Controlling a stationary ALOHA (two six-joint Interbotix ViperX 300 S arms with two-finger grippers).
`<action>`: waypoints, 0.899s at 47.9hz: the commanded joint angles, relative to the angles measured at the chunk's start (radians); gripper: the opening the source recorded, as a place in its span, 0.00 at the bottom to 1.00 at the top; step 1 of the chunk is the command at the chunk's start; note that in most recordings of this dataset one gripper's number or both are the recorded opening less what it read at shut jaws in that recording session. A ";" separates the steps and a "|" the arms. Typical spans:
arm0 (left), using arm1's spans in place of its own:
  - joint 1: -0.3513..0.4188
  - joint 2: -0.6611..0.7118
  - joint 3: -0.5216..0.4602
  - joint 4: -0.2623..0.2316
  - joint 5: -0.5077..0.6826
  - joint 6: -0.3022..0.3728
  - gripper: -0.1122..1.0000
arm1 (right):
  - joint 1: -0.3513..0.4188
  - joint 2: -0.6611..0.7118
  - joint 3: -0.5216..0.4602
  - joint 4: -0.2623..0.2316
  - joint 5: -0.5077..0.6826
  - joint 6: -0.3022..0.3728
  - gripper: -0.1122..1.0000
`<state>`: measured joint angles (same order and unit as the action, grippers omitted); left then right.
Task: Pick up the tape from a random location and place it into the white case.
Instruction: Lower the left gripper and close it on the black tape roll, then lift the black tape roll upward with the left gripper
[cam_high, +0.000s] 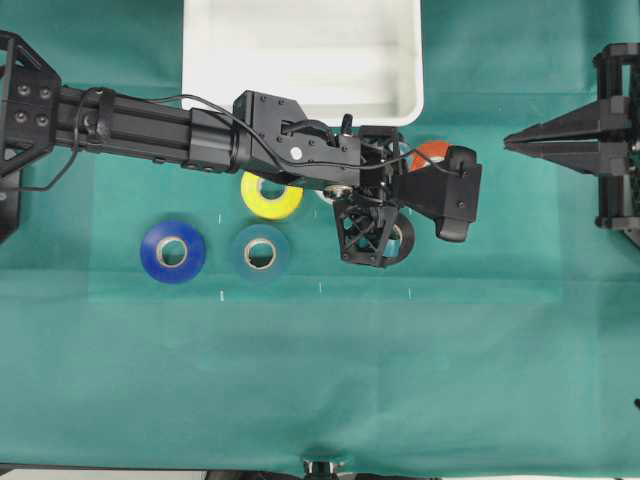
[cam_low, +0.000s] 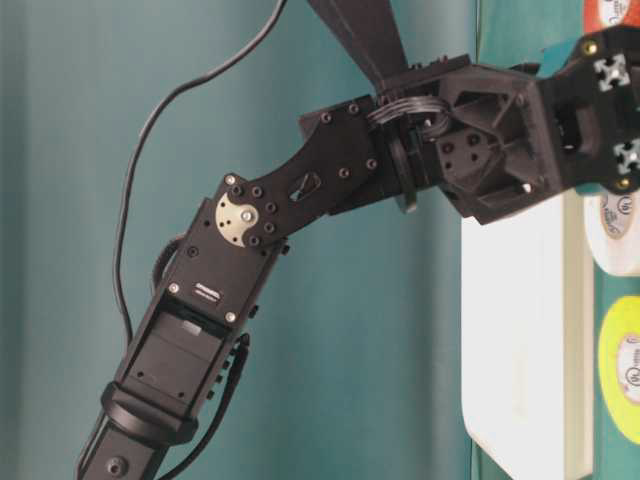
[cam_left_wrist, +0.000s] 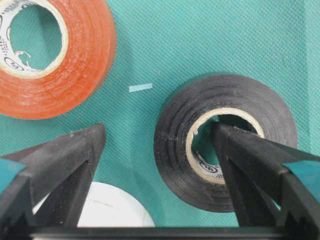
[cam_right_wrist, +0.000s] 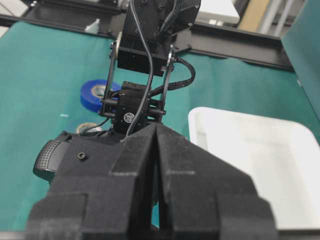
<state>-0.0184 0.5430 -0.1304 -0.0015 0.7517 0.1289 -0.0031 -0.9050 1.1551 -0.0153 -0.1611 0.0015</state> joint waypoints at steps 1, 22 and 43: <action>0.000 -0.020 -0.005 0.003 0.000 0.003 0.97 | 0.000 0.006 -0.018 -0.002 -0.003 0.000 0.10; -0.011 -0.025 -0.008 0.003 0.032 0.005 0.28 | 0.000 0.006 -0.020 -0.002 -0.002 0.002 0.10; -0.011 -0.025 -0.011 0.003 0.032 0.005 0.28 | 0.000 0.006 -0.020 -0.002 -0.002 0.002 0.10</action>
<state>-0.0368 0.5415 -0.1319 -0.0015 0.7762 0.1319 -0.0031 -0.9035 1.1551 -0.0153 -0.1595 0.0015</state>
